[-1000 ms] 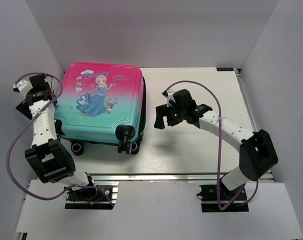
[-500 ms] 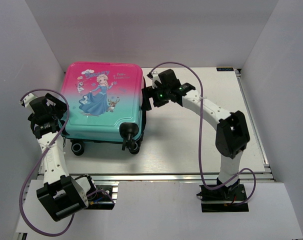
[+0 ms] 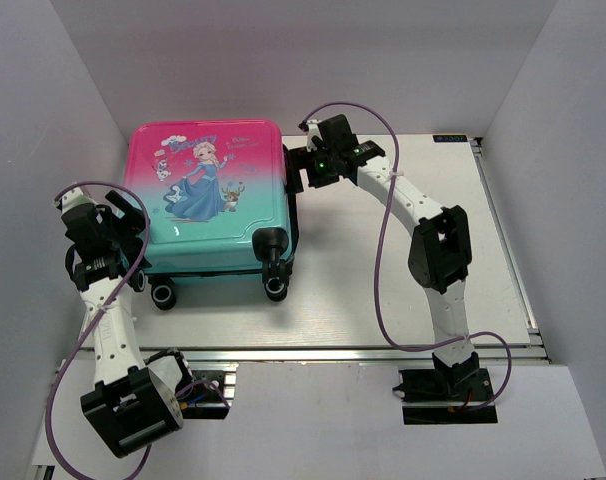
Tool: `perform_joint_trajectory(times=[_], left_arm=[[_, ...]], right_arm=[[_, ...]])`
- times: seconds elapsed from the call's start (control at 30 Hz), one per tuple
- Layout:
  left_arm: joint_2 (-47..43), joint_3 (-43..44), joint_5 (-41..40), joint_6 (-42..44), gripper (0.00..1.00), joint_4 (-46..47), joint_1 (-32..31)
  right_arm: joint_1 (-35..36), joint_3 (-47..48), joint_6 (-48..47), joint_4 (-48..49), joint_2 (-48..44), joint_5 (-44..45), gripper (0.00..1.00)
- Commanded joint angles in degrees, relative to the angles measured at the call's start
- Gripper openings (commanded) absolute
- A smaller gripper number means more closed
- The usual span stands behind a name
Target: Pack the luggage
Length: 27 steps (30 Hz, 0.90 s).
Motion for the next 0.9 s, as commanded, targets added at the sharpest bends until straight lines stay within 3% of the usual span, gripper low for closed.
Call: perform_joint_trajectory(times=[0.0, 0.17, 0.3, 0.57, 0.77, 0.87], left_arm=[[0.12, -1.16, 24.80, -4.25, 0.98, -11.56, -5.86], [-1.73, -1.77, 32.26, -6.26, 0.98, -10.42, -7.62], [-4.89, -6.25, 33.24, -8.80, 0.98, -7.71, -10.07], [-4.11, -10.04, 35.25, -14.08, 0.98, -0.76, -20.17], [0.98, -7.59, 32.80, -19.53, 0.98, 7.94, -34.75], [8.08, -3.20, 30.52, -16.05, 0.98, 5.60, -43.45]], right_arm=[[3.27, -4.83, 3.42, 9.78, -6.80, -4.80, 0.89], [-1.56, -13.26, 7.81, 9.00, -17.07, 7.25, 0.89], [-6.40, -14.49, 12.82, 0.67, -22.16, 17.24, 0.89], [-13.52, -28.02, 15.03, 4.07, -32.01, 15.86, 0.89], [-16.07, -32.77, 15.47, 5.48, -34.83, 11.47, 0.89], [-17.21, -34.18, 15.38, 5.92, -36.23, 11.46, 0.89]])
